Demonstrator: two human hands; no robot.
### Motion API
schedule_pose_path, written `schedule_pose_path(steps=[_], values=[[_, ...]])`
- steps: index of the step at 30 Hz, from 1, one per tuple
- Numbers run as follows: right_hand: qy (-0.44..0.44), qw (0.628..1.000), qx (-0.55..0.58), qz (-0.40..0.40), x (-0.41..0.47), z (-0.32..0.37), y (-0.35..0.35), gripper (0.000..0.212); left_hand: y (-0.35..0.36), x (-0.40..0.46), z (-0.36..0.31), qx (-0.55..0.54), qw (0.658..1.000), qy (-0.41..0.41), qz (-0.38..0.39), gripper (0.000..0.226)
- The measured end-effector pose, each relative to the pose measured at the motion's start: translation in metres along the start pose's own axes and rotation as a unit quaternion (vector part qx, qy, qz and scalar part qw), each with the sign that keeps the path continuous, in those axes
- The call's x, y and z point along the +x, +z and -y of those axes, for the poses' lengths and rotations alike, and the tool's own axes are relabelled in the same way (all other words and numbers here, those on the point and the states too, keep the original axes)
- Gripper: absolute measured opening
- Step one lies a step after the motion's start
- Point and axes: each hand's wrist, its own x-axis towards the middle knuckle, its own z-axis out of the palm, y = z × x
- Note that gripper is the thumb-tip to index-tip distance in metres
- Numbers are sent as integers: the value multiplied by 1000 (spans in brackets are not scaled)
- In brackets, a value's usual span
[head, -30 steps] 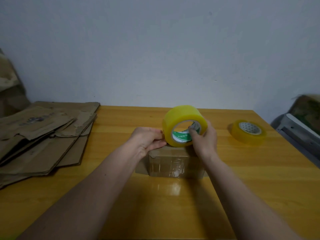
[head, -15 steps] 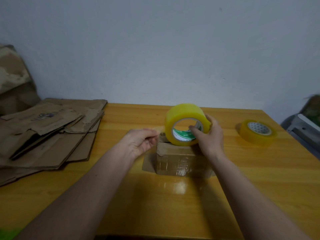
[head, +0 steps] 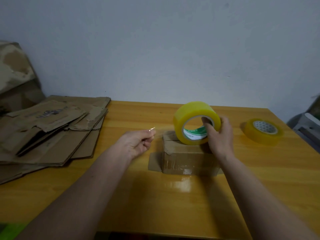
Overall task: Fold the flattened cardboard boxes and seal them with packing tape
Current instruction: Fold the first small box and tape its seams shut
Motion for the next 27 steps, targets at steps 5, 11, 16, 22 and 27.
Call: schedule_pose_path(steps=[5,11,16,22,27], values=[[-3,999,-28,31,2,-2,1,13,10,12,25,-13,1000,-2,-27,11],[-2,1000,-12,21,7,-6,4,10,17,19,30,27,993,84,-75,4],[6,998,-16,52,4,0,6,28,5,28,42,90,985,94,-115,9],[1,996,-59,66,2,-4,10,16,9,25,50,21,991,82,-104,10],[6,995,-57,81,3,-7,11,20,16,27,58,12,989,91,-115,10]])
